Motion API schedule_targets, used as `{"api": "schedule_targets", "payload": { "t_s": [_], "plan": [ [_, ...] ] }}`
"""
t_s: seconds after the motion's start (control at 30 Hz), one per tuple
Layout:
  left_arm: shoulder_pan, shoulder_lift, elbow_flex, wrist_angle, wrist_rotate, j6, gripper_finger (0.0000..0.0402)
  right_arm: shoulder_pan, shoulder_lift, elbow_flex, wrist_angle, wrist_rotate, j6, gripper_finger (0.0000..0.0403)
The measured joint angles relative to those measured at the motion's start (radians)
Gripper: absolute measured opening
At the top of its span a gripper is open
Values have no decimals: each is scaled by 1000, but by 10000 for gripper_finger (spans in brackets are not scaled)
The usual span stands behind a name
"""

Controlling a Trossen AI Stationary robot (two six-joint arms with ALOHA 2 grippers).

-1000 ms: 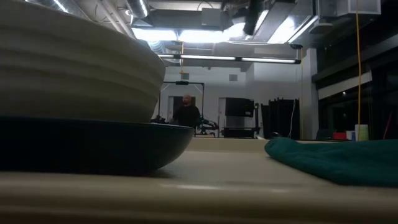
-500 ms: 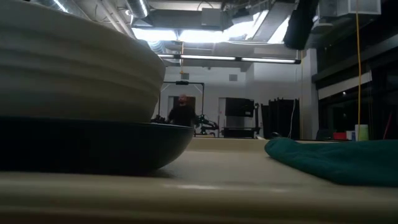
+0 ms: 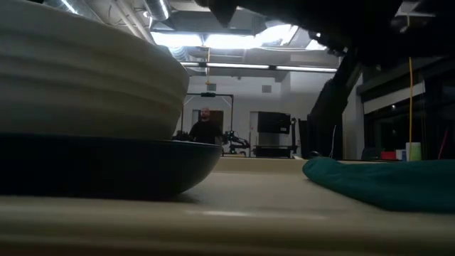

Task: Set up tray
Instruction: Put the knife on the napkin

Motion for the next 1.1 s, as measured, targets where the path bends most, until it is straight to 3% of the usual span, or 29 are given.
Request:
{"api": "schedule_targets", "payload": {
  "t_s": [1.1],
  "plan": [
    [61, 54, -5, -53, 37, -89, 6, 51, 0, 0, 0, 34, -96, 7]
  ]
}}
